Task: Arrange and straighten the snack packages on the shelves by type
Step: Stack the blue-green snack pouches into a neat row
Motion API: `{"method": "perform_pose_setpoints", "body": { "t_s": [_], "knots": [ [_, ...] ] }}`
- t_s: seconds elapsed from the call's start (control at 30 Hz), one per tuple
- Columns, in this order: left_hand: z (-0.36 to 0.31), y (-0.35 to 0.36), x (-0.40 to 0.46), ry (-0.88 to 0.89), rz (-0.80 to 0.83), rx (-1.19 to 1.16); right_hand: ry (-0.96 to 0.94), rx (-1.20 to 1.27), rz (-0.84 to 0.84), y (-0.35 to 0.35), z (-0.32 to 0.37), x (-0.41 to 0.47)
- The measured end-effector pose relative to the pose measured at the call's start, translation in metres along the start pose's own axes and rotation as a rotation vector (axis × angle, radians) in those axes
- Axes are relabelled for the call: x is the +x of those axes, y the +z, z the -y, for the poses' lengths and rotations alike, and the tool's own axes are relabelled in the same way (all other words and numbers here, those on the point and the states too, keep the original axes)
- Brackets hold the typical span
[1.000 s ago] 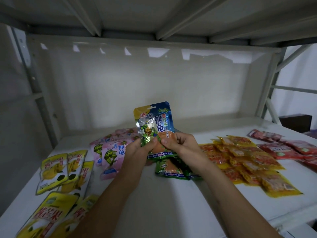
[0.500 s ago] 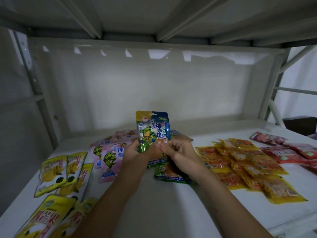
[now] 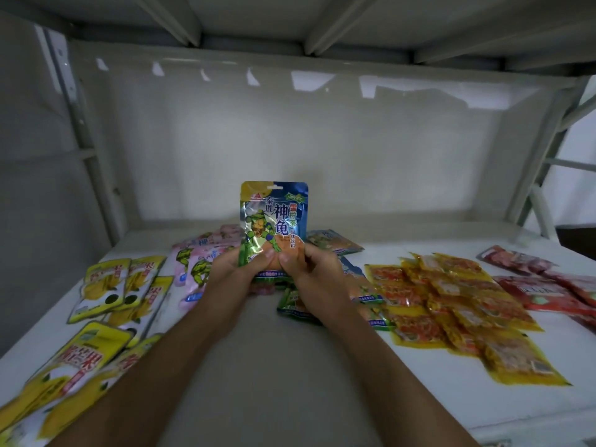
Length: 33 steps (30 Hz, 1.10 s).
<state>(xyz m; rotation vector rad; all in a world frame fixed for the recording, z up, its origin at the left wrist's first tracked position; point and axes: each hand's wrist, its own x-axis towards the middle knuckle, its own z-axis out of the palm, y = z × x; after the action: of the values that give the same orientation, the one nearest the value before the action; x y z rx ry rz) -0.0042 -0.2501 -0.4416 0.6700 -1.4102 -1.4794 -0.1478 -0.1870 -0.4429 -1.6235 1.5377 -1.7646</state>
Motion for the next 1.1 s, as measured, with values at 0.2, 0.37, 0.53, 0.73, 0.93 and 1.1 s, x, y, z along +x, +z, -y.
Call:
{"method": "perform_pose_setpoints", "body": {
  "t_s": [0.2, 0.37, 0.53, 0.73, 0.93, 1.1],
  "knots": [
    [-0.007, 0.002, 0.001, -0.059, 0.026, -0.094, 0.027, -0.106, 0.025, -0.004, 0.001, 0.001],
    [-0.008, -0.001, 0.004, -0.094, 0.073, -0.122, 0.07, -0.114, 0.05, -0.011, 0.01, 0.008],
    [-0.001, 0.006, 0.002, -0.05, -0.03, -0.048, 0.124, -0.171, 0.192, -0.027, 0.011, 0.024],
    [-0.008, 0.017, -0.005, -0.001, -0.015, -0.008, 0.026, -0.147, 0.125, -0.028, 0.004, 0.021],
    [-0.006, 0.017, -0.008, 0.022, -0.032, 0.057, 0.076, 0.029, 0.116, -0.033, 0.01, 0.009],
    [-0.007, 0.018, -0.01, -0.011, 0.023, -0.008, 0.162, 0.157, 0.101, -0.038, 0.014, 0.007]
  ]
}}
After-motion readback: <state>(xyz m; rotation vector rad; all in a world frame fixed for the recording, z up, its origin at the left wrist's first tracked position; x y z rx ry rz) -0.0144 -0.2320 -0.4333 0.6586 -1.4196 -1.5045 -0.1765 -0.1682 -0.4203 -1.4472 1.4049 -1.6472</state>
